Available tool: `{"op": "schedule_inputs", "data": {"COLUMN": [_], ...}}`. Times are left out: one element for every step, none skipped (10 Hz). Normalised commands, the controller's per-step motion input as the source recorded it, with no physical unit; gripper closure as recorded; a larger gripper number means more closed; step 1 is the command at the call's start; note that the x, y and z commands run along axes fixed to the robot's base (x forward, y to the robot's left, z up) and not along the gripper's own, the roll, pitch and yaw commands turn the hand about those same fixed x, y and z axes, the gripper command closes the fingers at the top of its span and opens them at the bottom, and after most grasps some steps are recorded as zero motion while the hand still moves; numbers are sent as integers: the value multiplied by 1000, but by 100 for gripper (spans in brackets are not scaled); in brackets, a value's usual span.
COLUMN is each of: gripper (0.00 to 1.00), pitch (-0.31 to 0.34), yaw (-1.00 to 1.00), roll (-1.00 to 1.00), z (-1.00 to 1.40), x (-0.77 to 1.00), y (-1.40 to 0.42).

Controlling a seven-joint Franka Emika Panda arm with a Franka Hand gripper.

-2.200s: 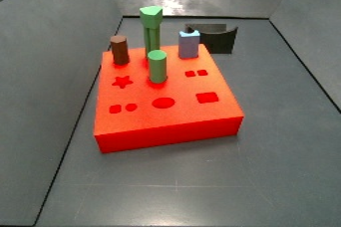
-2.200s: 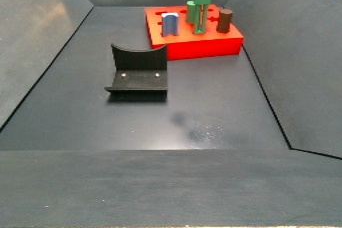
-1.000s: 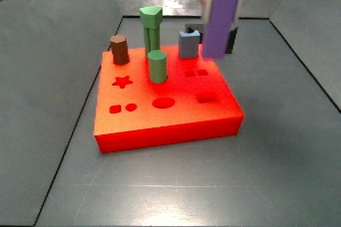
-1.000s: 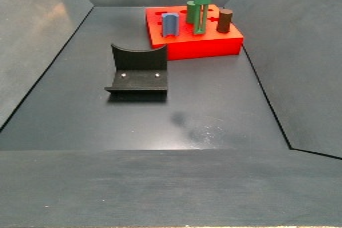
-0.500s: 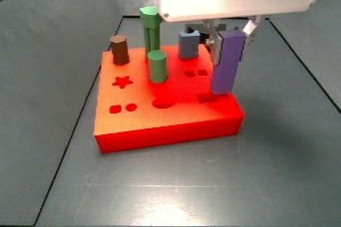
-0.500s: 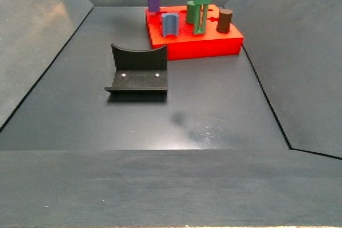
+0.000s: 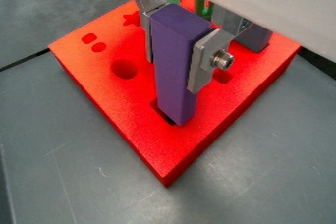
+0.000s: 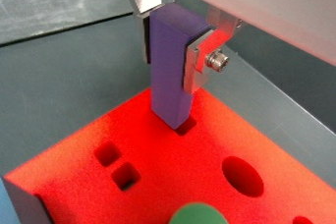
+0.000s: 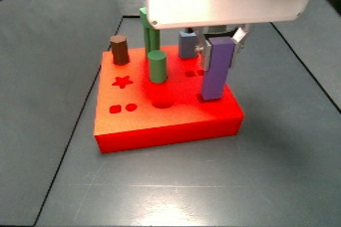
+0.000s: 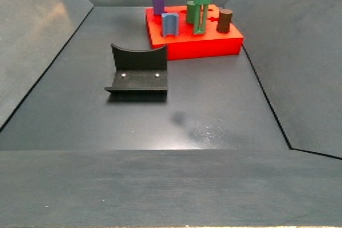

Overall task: Pick up the rectangle object. Move up. Place the rectangle object on the fixture. Regrasp the rectangle object. Move to above the board. Insert the rectangle object.
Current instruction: Insert the rectangle object.

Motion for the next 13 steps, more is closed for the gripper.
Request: {"op": "schedule_inputs", "data": {"gripper": [100, 100, 100, 100, 100, 100, 100, 100, 100, 100, 100, 100, 100], "pitch": [-36, -64, -63, -74, -53, -50, -64, -111, -116, -164, -130, 0, 0], "yaw": [0, 0, 0, 0, 0, 0, 0, 0, 0, 0, 0, 0, 0], "roll": [77, 29, 67, 74, 61, 53, 117, 157, 46, -101, -90, -26, 0], "z": [-171, -191, -200, -174, -223, -303, -440, -591, -577, -354, -194, 3, 0], "x": [-163, -69, -74, -120, -29, 0, 0, 0, 0, 6, 0, 0, 0], "y": [-37, -100, -183, -237, -186, -57, -100, -100, 0, 0, 0, 0, 0]}}
